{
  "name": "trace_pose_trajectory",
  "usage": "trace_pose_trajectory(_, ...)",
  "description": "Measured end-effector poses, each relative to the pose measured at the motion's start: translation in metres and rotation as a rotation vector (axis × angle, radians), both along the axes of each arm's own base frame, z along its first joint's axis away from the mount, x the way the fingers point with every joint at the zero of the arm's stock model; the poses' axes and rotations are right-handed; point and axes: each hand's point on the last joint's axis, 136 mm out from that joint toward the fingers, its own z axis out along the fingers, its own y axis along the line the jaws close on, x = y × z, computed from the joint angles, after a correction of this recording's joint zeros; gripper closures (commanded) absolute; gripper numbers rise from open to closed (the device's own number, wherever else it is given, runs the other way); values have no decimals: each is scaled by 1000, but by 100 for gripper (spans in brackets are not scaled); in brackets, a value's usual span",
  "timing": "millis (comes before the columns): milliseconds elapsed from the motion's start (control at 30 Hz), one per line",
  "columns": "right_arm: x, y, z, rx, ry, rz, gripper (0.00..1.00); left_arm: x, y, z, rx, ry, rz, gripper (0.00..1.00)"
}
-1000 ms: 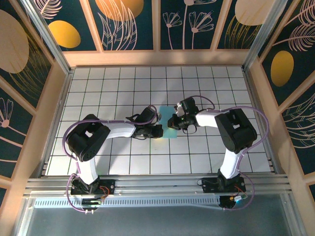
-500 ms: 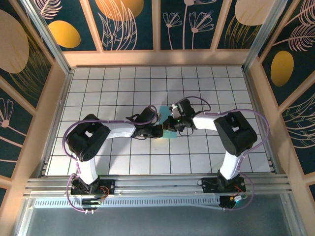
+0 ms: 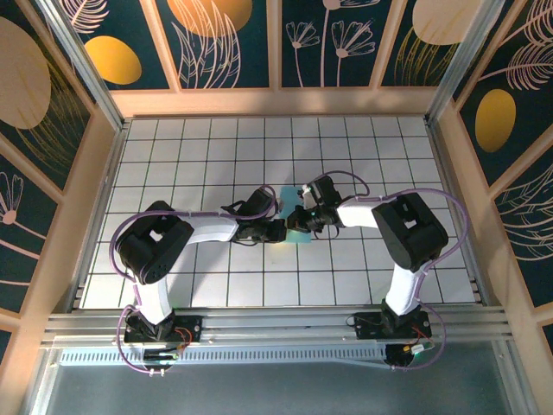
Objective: Fold a paper plane with a square sheet of paper (fold left side to right side)
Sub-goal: Fold the triangle a second time at the center of the table.
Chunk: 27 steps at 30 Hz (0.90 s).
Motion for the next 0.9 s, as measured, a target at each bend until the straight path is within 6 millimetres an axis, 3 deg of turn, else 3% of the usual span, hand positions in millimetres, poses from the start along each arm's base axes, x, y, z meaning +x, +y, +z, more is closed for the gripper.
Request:
trace_pose_trajectory(400, 18, -24, 0, 1, -1, -52, 100, 2, 0, 0, 1, -9, 7, 98)
trace_pose_trajectory(900, 58, -82, 1, -21, -27, -187, 100, 3, 0, 1, -2, -10, 7, 98)
